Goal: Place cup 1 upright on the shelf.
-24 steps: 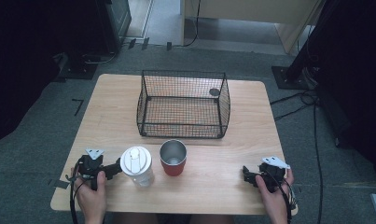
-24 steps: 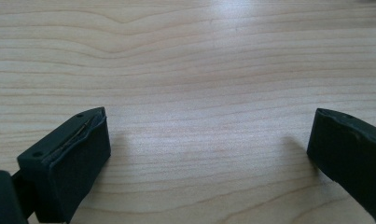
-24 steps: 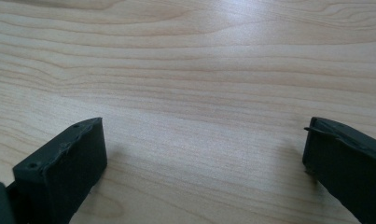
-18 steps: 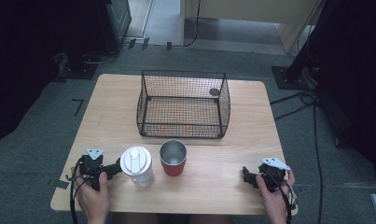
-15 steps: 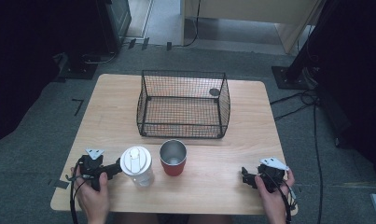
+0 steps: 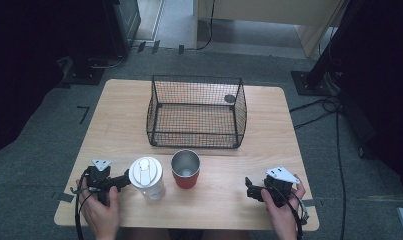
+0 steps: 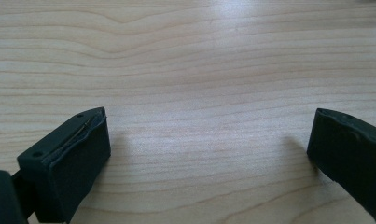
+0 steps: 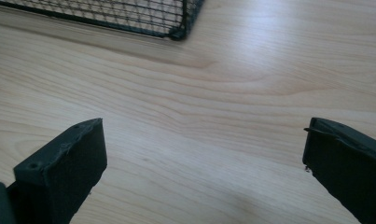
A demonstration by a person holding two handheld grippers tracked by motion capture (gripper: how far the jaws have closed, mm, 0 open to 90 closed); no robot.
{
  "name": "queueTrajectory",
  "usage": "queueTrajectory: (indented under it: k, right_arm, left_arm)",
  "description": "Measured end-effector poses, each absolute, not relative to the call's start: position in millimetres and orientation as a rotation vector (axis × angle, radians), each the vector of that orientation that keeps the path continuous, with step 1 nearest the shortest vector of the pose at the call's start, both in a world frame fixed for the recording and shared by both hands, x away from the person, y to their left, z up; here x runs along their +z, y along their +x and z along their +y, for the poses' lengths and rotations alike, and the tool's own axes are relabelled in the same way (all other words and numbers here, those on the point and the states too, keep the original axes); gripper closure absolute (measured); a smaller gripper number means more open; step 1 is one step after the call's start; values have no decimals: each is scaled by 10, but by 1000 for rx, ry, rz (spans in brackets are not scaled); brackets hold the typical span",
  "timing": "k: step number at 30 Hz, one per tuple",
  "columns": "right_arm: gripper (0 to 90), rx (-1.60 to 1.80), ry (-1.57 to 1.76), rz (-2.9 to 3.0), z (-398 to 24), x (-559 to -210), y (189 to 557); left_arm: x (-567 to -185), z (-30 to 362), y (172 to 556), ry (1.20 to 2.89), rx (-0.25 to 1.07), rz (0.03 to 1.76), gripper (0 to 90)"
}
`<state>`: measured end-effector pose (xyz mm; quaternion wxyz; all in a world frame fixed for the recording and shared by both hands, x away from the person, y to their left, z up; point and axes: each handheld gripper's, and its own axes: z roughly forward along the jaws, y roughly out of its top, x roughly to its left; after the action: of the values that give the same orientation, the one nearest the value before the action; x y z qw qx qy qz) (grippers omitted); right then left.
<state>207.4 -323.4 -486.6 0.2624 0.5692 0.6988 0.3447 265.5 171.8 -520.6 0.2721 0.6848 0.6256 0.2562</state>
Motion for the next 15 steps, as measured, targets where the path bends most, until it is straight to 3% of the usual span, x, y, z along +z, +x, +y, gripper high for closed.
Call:
queueTrajectory:
  k: [15]
  right_arm:
    - [0,1020,1416,1984,-2739,-4696,2014]
  left_arm:
    - [-5206,1718,2655,1843,689,1684,1]
